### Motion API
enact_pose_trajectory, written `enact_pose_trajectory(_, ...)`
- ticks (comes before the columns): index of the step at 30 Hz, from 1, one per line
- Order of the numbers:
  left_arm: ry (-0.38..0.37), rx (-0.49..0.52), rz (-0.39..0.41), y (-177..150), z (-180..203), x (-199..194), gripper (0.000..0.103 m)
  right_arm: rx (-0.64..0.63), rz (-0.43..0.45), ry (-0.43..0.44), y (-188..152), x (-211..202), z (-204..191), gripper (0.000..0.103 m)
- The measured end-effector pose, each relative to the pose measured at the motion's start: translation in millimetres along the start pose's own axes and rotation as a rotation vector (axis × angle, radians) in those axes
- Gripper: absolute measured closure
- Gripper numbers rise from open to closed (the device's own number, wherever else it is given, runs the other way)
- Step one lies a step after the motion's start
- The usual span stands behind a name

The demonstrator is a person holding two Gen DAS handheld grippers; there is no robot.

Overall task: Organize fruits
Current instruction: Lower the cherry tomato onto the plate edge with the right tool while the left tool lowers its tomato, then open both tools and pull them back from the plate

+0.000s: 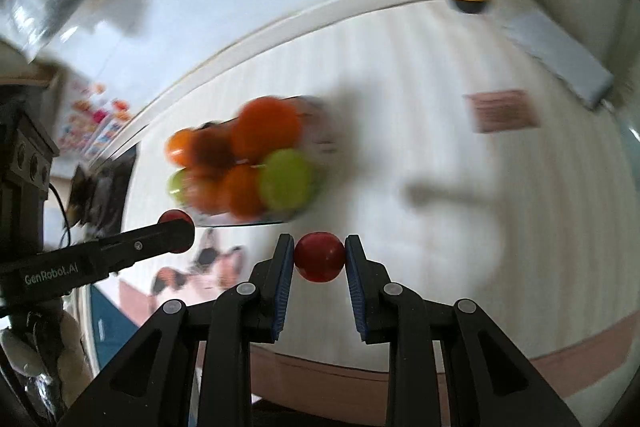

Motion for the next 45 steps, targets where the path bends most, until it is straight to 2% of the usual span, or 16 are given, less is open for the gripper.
enact_pose_trajectory(2, 0.020, -0.032, 0.021, 4, -24, -11, 0.074, -0.019, -0.013, 0.041, -3, 11, -28, 0.075)
enact_pose_trajectory(5, 0.009, -0.129, 0.028, 9, -63, -15, 0.074, -0.045, -0.020, 0.080, -10, 30, -66, 0.075)
enact_pose_trajectory(10, -0.019, -0.240, 0.022, 16, -110, -9, 0.074, -0.017, -0.029, 0.099, -24, 71, -101, 0.075)
enact_pose_trajectory(14, -0.052, -0.302, -0.011, 16, -134, 4, 0.074, -0.012, -0.015, 0.065, -33, 97, -112, 0.075)
enact_pose_trajectory(22, -0.120, -0.383, -0.064, 17, -155, 28, 0.074, -0.053, 0.033, -0.006, -37, 123, -123, 0.075)
enact_pose_trajectory(28, -0.122, -0.362, -0.072, 21, -153, 38, 0.074, -0.115, 0.047, -0.046, -36, 133, -129, 0.075)
enact_pose_trajectory(33, -0.093, -0.320, -0.072, 26, -151, 46, 0.074, -0.165, 0.058, -0.082, -39, 140, -129, 0.075)
enact_pose_trajectory(42, -0.057, -0.297, -0.064, 29, -156, 53, 0.074, -0.176, 0.065, -0.084, -41, 148, -123, 0.074)
enact_pose_trajectory(45, -0.047, -0.302, -0.064, 29, -158, 55, 0.073, -0.178, 0.062, -0.084, -41, 148, -125, 0.071)
Point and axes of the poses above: each gripper's, at about its wrist camera, not at the fingertips, and x roughly the way its jaws point, z to its right, y to its top, the point moved 4 cm from there along x, roughly the way its jaws point, and after that the axes turned 11 degrees about z, right-handed, at the moved point
